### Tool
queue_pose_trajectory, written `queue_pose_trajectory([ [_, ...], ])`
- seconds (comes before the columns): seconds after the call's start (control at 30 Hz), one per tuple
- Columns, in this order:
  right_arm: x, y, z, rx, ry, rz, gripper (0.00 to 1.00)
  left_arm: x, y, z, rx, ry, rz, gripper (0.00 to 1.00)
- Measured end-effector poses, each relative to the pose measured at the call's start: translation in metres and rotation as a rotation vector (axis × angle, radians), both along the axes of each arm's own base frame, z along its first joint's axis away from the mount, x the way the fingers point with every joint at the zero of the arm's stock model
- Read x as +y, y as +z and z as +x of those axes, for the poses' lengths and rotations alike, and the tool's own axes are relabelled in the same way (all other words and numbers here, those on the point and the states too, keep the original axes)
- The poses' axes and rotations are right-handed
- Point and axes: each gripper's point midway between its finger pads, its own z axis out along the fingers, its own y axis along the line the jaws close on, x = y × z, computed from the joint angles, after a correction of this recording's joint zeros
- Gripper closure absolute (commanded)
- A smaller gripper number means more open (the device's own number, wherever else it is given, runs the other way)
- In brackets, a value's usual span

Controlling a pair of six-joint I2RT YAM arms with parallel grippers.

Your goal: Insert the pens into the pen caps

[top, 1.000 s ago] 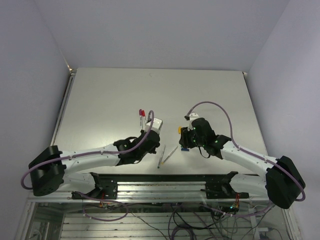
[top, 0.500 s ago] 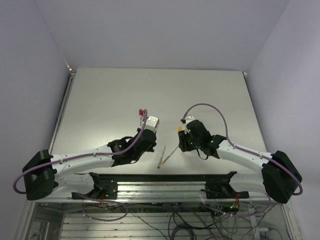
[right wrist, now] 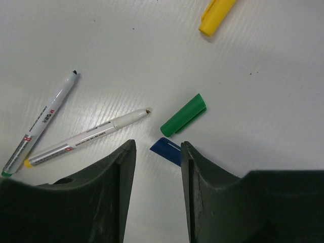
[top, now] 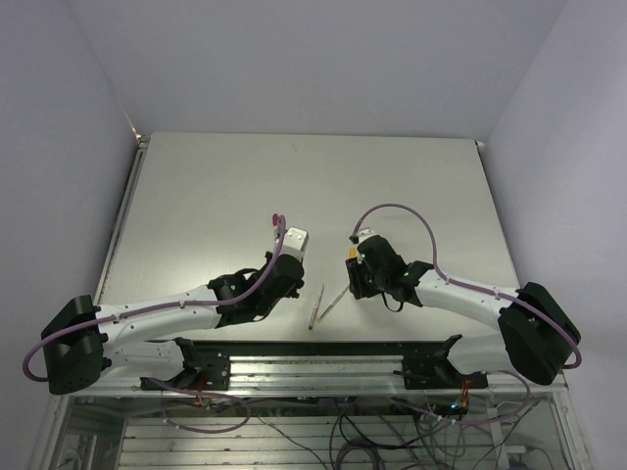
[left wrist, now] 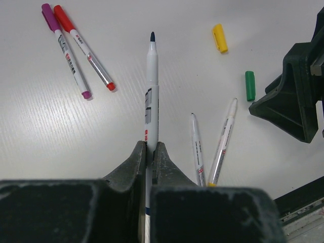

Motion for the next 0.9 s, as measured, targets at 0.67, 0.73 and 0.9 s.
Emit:
queue_pose_trajectory([
  [0.67,-0.004,-0.011,-0.011,0.055,-0.030,-0.001,0.60,0.000,-0.001,0.000,0.002,0.000,0.004,0.93],
  [0.73,-0.006,-0.013,-0.012,0.061,-0.033,-0.004,0.60,0.000,-0.002,0.000,0.002,0.000,0.005,0.93],
  [0.9,-0.006,-0.014,-0.012,0.061,-0.037,-0.005,0.59,0.001,-0.003,0.000,0.004,0.000,0.010,0.93],
])
